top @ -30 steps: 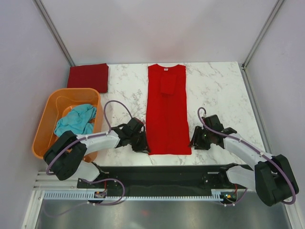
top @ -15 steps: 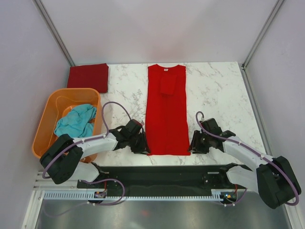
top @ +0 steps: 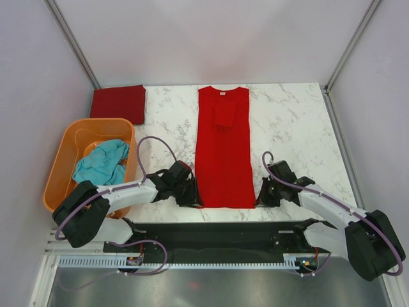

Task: Fold and stack the t-shirts
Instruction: Fold the tshirt

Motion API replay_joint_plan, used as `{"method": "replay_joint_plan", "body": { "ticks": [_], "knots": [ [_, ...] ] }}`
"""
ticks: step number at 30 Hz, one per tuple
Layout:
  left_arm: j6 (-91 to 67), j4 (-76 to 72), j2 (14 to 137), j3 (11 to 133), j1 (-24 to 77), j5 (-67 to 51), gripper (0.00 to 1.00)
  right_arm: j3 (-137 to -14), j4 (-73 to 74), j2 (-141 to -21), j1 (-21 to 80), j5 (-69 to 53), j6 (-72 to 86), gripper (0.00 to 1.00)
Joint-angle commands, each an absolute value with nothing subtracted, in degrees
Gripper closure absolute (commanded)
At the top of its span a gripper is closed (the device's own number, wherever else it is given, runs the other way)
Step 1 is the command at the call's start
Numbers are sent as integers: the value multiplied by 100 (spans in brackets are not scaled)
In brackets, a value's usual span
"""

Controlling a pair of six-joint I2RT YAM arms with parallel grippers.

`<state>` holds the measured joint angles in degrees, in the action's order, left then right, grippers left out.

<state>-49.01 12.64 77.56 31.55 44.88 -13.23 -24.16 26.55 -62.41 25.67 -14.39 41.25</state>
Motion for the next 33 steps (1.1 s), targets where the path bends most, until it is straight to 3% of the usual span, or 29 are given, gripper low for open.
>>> {"method": "replay_joint_plan", "body": {
  "ticks": [1,24,25,33],
  "knots": [
    [-4773,1730,7620,3260,4570,-854,58,-2364,2628,-6135,2593,-1283,4227,100],
    [-4755,1907,7735,3480,4772,-756,56,-2276,2707,-5634,2602,-1398,4377,100],
    [-4990,1881,7665,3463,4799,-869,97,-2285,2751,-5590,2602,-1363,4360,100],
    [-5387,1916,7040,3357,5001,-1001,98,-2646,3630,-5177,2628,-966,4052,100]
  ]
}}
